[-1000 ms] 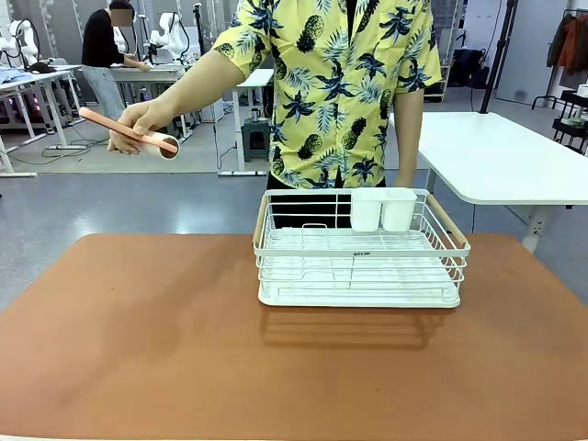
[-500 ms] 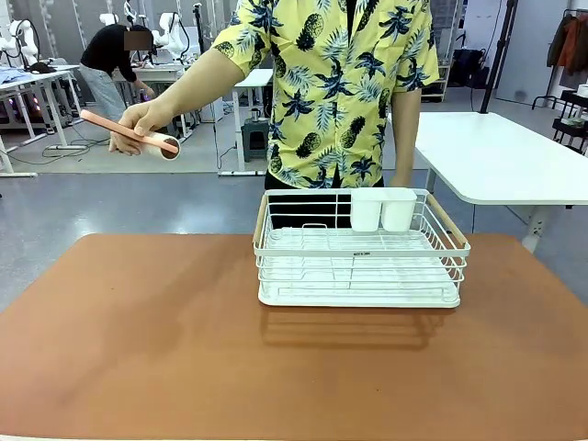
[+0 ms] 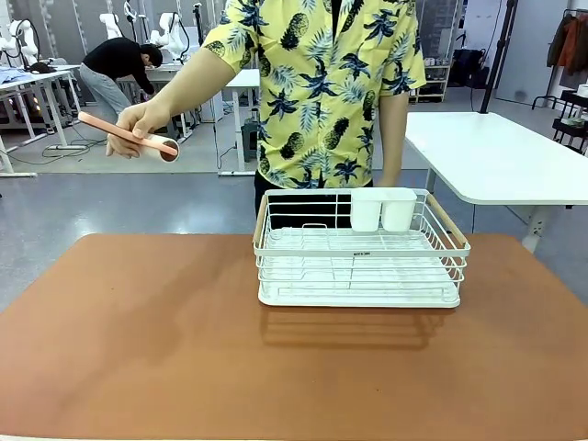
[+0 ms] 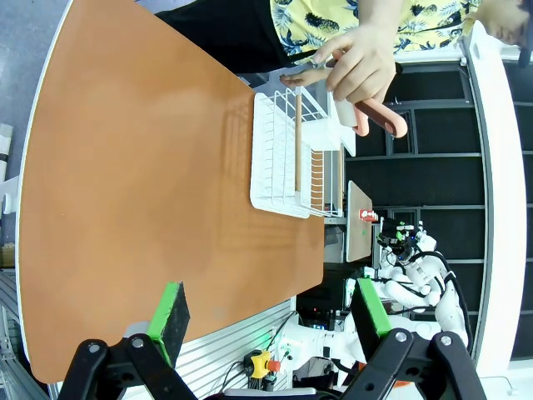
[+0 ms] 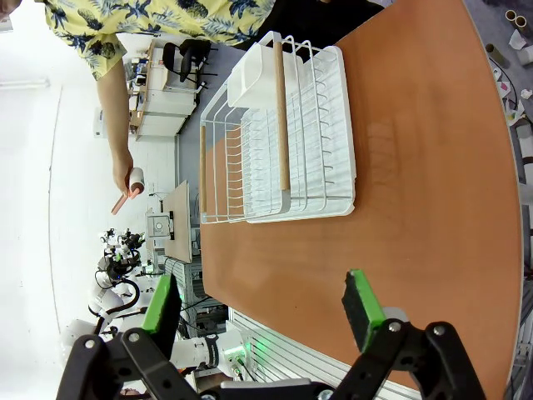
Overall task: Clean the table.
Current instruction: Pick up the Lint Roller when the human hands it over.
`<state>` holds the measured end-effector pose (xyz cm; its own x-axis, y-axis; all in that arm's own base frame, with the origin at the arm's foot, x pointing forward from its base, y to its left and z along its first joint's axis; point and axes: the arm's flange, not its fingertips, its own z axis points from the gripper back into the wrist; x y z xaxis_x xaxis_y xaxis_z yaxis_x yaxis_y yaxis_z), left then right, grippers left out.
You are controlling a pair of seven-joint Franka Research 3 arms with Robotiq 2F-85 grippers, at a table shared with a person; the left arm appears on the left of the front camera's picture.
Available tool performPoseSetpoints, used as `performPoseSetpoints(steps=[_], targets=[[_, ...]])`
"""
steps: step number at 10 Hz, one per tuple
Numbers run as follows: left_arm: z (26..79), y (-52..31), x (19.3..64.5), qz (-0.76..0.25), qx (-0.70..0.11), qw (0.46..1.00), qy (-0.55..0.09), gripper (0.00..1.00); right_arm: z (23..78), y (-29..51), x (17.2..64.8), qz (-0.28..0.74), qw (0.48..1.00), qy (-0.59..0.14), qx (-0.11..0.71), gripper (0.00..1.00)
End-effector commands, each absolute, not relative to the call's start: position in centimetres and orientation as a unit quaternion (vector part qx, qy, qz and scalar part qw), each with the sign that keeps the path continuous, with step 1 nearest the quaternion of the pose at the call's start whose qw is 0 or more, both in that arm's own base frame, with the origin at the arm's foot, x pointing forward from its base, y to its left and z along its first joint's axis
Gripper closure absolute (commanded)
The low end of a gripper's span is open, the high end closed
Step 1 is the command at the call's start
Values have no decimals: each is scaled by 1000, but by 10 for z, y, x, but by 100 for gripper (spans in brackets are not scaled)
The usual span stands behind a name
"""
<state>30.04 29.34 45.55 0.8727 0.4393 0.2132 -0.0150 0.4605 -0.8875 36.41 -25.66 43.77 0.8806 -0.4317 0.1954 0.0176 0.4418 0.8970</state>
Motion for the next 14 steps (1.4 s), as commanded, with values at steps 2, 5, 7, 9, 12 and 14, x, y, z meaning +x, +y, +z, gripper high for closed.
performPoseSetpoints(steps=[2, 5, 7, 9, 12, 14], targets=[[491, 270, 314, 200, -474, 836, -192, 0, 439, -257, 365, -132, 820, -209, 517, 0], [539, 211, 346, 294, -463, 831, -92, 0, 439, -257, 365, -132, 820, -209, 517, 0], [554, 160, 359, 338, -450, 818, -115, 0, 439, -257, 365, -132, 820, -209, 517, 0], [564, 106, 371, 338, -447, 816, -143, 0, 439, -257, 365, -132, 820, -209, 517, 0], [549, 57, 389, 371, -412, 814, -175, 0, 439, -257, 365, -132, 820, -209, 517, 0], [533, 39, 390, 352, -424, 818, -166, 0, 439, -257, 365, -132, 820, -209, 517, 0]])
